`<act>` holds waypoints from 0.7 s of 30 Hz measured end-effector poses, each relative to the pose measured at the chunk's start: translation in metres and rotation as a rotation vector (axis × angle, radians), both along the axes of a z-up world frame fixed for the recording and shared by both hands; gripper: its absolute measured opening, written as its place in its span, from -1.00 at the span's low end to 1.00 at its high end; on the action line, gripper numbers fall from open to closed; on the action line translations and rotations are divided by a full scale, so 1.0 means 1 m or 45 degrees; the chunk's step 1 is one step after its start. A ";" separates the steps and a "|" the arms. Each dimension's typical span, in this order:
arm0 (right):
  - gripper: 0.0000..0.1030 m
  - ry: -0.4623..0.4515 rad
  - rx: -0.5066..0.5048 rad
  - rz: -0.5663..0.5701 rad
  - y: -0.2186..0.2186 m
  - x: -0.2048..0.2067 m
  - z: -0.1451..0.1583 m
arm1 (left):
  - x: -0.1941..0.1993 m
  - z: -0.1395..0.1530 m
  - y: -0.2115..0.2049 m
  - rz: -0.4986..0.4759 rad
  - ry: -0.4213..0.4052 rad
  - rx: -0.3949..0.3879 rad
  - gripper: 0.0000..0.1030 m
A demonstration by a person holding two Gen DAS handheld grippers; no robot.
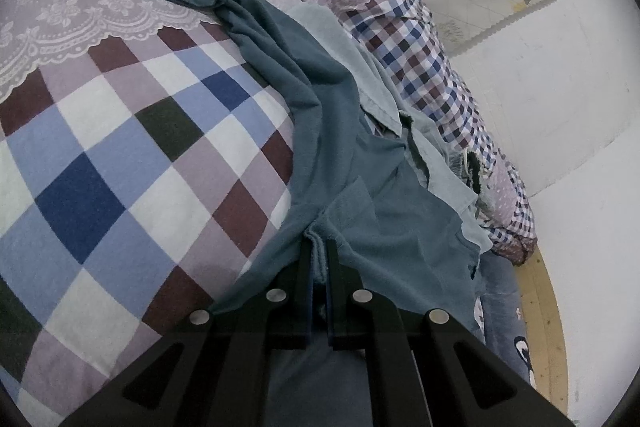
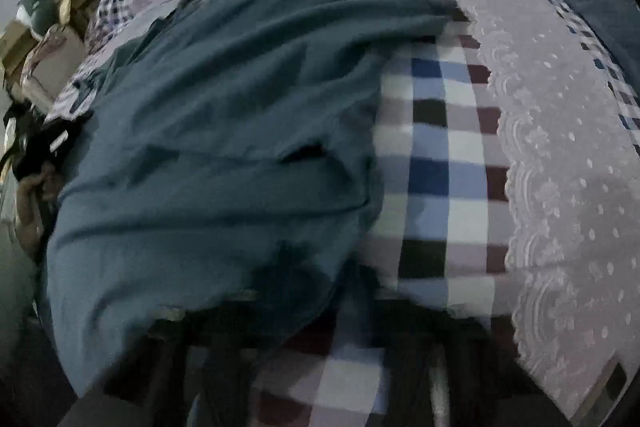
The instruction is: Fold clothes
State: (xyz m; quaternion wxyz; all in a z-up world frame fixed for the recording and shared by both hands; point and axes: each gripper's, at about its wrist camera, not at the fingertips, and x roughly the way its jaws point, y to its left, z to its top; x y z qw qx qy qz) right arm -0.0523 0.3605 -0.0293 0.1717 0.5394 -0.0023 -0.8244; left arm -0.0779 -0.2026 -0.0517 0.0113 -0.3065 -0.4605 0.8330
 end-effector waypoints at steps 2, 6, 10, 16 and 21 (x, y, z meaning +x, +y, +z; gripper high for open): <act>-0.62 -0.003 -0.030 -0.084 0.012 0.013 0.007 | 0.001 0.002 -0.001 -0.021 0.015 0.033 -0.86; -0.16 0.003 -0.105 -0.140 0.030 0.071 0.028 | 0.004 0.013 0.001 -0.080 0.051 0.053 -0.28; -0.15 -0.048 -0.081 -0.133 0.034 0.143 0.033 | 0.013 0.031 0.012 -0.126 0.078 -0.020 0.38; -0.15 -0.124 -0.011 -0.124 0.031 0.208 0.023 | 0.039 0.054 0.016 -0.147 0.125 -0.051 0.50; -0.93 -0.170 0.060 -0.114 0.027 0.236 0.016 | 0.065 0.071 0.004 -0.121 0.169 -0.069 0.52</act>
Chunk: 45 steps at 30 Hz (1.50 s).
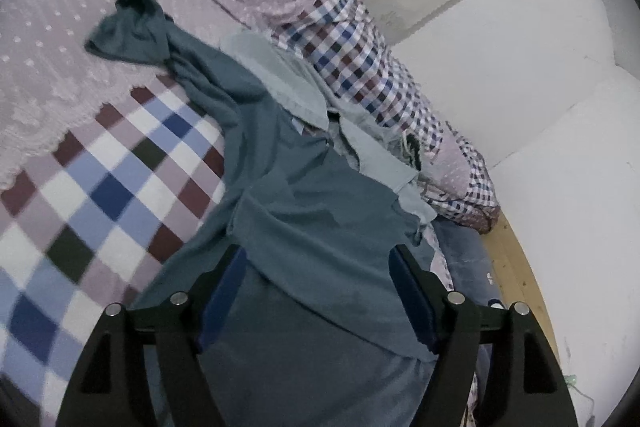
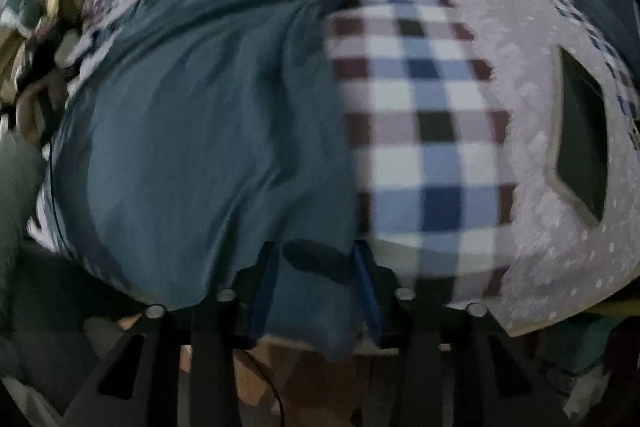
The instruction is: Fold clothes
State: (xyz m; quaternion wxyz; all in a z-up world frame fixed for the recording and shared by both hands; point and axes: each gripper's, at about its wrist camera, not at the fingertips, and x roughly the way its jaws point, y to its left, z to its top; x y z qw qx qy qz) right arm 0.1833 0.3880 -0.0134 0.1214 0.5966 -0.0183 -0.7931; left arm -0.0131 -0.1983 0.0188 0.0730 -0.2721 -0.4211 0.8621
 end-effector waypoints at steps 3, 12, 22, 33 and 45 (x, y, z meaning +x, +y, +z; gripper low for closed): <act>-1.00 -0.030 0.041 0.008 -0.002 0.017 -0.004 | 0.011 0.007 -0.014 0.027 0.024 0.002 0.52; -0.95 -0.157 0.274 0.000 -0.007 0.041 0.001 | 0.036 0.009 -0.084 0.147 -0.008 0.098 0.52; -0.20 0.212 0.350 0.083 -0.127 -0.017 0.086 | 0.047 0.044 -0.093 0.135 -0.027 -0.172 0.66; 0.25 0.549 0.204 0.604 -0.341 -0.086 0.135 | 0.082 0.058 -0.168 0.330 0.012 -0.019 0.70; 0.25 0.613 -0.008 0.950 -0.506 -0.189 0.113 | 0.102 0.038 -0.227 0.501 -0.087 0.051 0.70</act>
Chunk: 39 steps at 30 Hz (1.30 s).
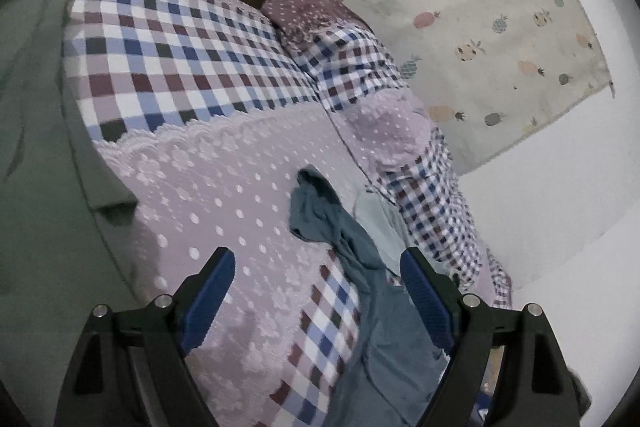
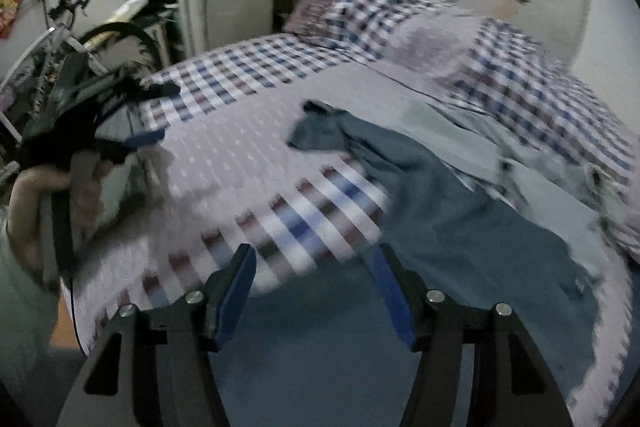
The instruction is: Fold clothes
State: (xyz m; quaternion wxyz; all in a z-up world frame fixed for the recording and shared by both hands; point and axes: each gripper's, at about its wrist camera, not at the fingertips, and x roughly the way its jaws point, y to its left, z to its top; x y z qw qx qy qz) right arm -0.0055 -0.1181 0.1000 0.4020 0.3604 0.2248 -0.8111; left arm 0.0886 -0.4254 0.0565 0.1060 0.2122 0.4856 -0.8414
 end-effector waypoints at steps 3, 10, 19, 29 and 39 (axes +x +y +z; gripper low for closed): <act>0.25 -0.005 -0.053 0.023 -0.040 -0.034 -0.014 | -0.005 0.004 0.005 -0.014 -0.059 -0.099 0.70; 0.25 0.114 -0.021 0.010 -0.110 -0.092 -0.056 | -0.014 0.003 0.013 -0.039 -0.090 -0.133 0.70; 0.26 0.079 0.018 -0.081 -0.138 -0.140 -0.095 | -0.029 0.008 0.025 -0.031 -0.184 -0.278 0.70; 0.26 0.035 0.015 -0.096 -0.146 -0.162 -0.113 | -0.024 -0.006 0.010 0.037 -0.182 -0.114 0.70; -0.02 0.022 0.074 -0.077 -0.163 -0.177 -0.126 | -0.016 -0.014 -0.002 0.093 -0.182 -0.041 0.70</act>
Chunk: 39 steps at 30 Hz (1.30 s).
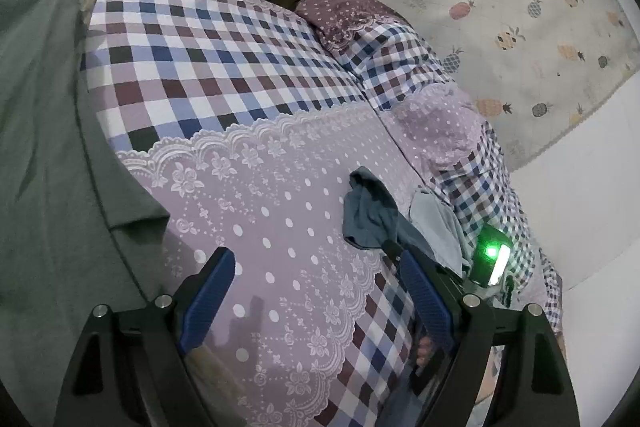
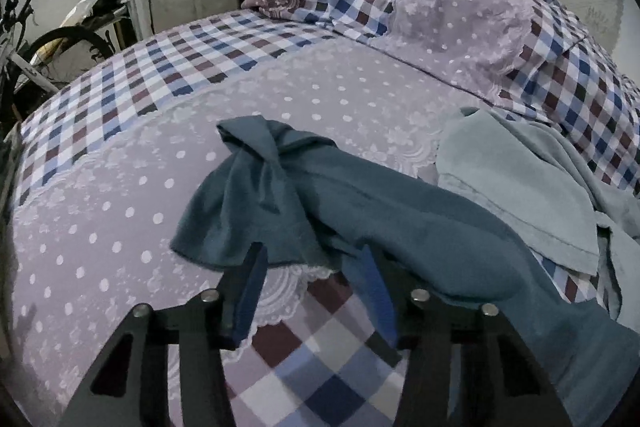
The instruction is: Fold clothes
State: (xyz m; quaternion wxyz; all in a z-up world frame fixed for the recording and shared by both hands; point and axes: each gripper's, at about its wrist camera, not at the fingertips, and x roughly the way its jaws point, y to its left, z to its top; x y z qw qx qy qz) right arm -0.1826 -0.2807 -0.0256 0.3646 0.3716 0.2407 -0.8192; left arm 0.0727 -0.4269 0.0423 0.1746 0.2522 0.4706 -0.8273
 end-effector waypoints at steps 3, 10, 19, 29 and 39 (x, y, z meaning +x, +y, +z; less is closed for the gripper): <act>-0.09 -0.005 0.018 0.005 -0.005 -0.005 -0.004 | 0.000 0.000 0.000 -0.002 0.001 0.000 0.70; -0.92 0.041 0.032 0.031 -0.011 -0.003 0.001 | 0.000 0.000 -0.003 -0.001 0.008 0.008 0.70; -0.93 0.075 -0.124 0.048 0.038 0.009 0.094 | -0.007 0.003 0.005 -0.051 0.029 -0.004 0.70; -0.87 0.137 0.058 -0.003 0.116 -0.009 0.188 | -0.032 0.007 0.037 -0.193 0.044 -0.009 0.70; 0.00 0.058 0.083 0.119 0.066 0.012 0.119 | -0.041 0.001 0.044 -0.205 0.031 0.021 0.70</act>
